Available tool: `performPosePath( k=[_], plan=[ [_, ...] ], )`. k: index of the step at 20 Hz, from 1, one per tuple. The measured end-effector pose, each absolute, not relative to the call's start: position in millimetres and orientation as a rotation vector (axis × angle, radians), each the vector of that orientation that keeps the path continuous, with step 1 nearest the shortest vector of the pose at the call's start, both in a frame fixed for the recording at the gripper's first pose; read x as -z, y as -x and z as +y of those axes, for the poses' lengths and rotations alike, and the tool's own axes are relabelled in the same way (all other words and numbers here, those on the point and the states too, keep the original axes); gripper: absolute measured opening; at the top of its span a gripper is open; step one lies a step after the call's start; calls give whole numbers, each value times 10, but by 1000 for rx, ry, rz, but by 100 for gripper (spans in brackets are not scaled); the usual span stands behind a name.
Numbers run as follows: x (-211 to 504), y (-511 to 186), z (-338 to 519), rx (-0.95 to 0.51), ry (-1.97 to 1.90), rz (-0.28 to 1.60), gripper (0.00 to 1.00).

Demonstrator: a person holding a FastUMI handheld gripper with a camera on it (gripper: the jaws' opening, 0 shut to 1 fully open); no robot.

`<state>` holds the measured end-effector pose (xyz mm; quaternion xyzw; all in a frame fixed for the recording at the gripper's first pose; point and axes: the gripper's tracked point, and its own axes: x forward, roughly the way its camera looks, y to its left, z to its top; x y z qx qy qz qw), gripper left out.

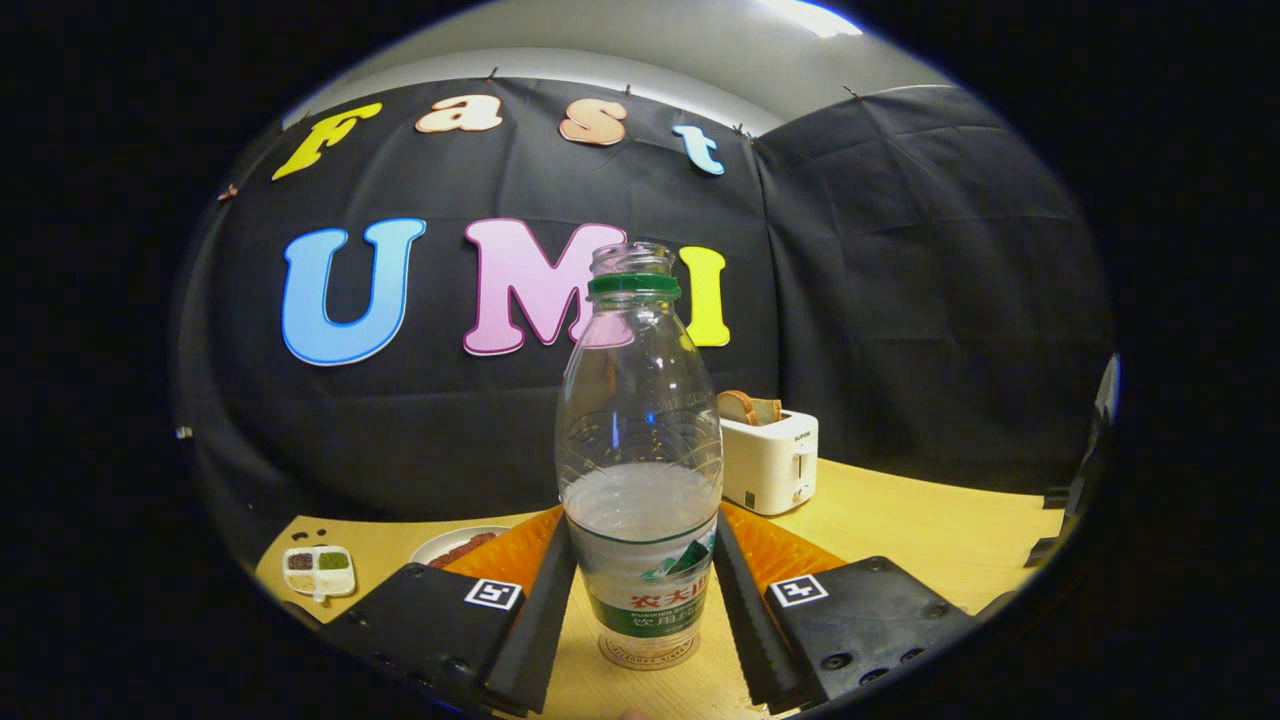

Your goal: Take the bottle from table, then pour the juice into the cup, finally place the bottle on the coaster

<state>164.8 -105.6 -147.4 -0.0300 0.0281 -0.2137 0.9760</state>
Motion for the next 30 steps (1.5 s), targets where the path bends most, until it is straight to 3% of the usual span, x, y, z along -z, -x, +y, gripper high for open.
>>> performPosePath(
  k=[13, 26, 29, 30],
  plan=[
    [2436, -1942, -1196, 452, 133, 117, 75],
    [2598, -1950, -1262, 493, 75, 96, 77],
    [2671, -1922, -1284, 497, 67, 118, 79],
    [2684, -1914, -1284, 494, 63, 123, 89]
  ],
)
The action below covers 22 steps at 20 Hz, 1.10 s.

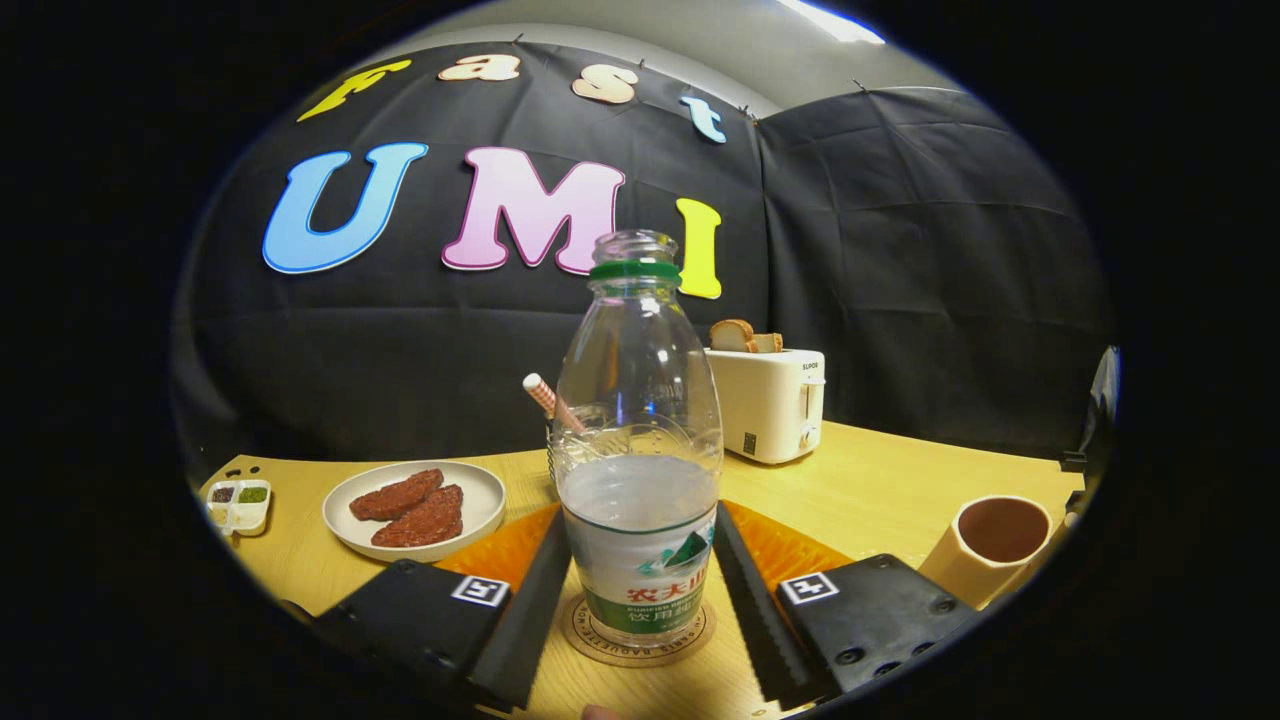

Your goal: Take the bottle from table, then pour the juice into the cup, finally place the bottle on the coaster

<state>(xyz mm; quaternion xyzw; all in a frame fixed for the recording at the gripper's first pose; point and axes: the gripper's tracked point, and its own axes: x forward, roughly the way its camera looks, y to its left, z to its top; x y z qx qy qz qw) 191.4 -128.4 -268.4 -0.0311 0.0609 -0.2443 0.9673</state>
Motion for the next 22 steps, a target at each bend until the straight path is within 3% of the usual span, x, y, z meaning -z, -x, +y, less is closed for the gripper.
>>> performPosePath(
  k=[1, 2, 10, 22],
  plan=[
    [2682, -1897, -1281, 495, 54, 123, 99],
    [2655, -1874, -1259, 490, 45, 116, 100],
    [2569, -1514, -1095, 456, 73, 133, 100],
    [1735, -786, -465, 213, 69, 128, 99]
  ],
)
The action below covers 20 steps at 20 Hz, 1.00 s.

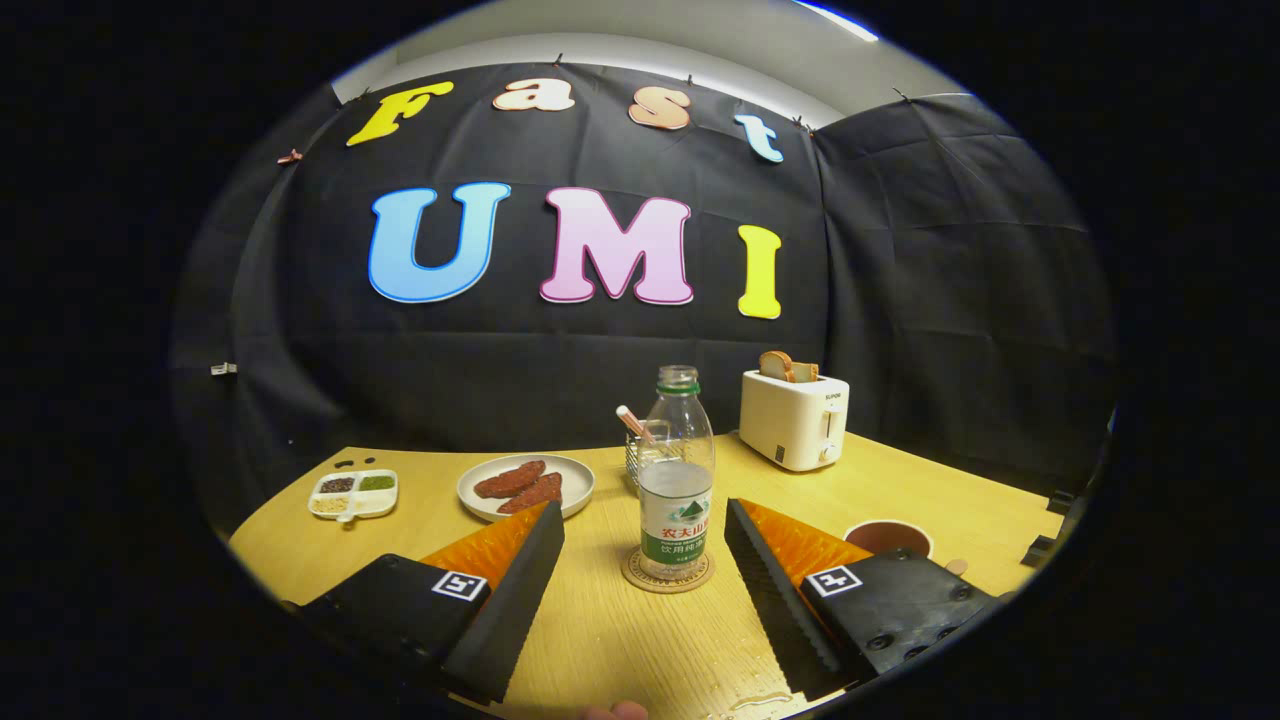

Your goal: Take the bottle from table, then pour the juice into the cup, finally place the bottle on the coaster

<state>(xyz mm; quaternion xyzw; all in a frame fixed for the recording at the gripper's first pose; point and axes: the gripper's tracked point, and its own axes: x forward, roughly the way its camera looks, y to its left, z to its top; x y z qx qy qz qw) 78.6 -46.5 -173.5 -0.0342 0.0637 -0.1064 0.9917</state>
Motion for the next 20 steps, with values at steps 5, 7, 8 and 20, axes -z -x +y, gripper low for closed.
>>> performPosePath(
  k=[5, 7, 8, 20],
  plan=[
    [1187, -576, -240, 127, 47, 94, 99],
    [987, -501, -172, 95, 34, 77, 99],
    [899, -450, -155, 82, 30, 72, 99],
    [533, -135, -356, -5, 7, 81, 99]
  ],
)
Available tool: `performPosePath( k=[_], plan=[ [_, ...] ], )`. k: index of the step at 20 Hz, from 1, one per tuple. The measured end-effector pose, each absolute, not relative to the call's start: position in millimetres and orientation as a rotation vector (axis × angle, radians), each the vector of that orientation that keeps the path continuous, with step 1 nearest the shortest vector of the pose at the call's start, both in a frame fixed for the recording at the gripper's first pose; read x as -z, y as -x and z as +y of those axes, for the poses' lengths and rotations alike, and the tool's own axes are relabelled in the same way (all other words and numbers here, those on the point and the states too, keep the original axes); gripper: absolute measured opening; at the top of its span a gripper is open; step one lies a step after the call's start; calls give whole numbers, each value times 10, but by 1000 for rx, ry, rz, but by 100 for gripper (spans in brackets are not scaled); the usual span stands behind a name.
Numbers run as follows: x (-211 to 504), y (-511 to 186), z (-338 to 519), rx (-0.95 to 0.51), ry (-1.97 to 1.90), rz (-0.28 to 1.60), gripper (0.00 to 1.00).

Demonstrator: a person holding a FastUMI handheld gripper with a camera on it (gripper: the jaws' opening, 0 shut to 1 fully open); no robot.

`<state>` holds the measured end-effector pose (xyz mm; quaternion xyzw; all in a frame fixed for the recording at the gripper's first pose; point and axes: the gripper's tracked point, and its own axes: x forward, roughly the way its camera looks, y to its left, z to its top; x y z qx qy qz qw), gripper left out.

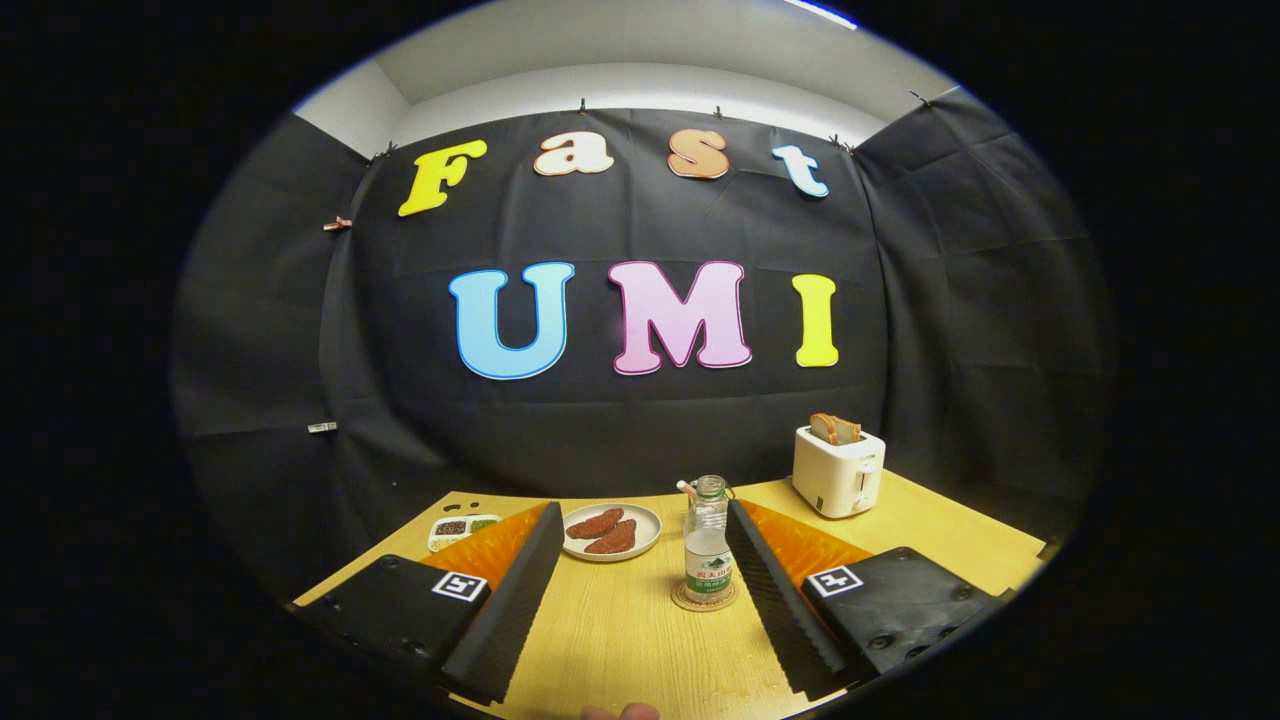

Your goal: Take the bottle from table, then pour the juice into the cup, finally place the bottle on the coaster

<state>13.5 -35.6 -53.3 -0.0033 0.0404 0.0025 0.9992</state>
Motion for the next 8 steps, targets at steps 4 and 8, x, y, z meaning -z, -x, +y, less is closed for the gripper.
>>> performPosePath(
  k=[4, 8],
  plan=[
    [455, -90, -432, -19, 3, 80, 99],
    [395, -32, -515, -28, -9, 81, 99]
  ],
)
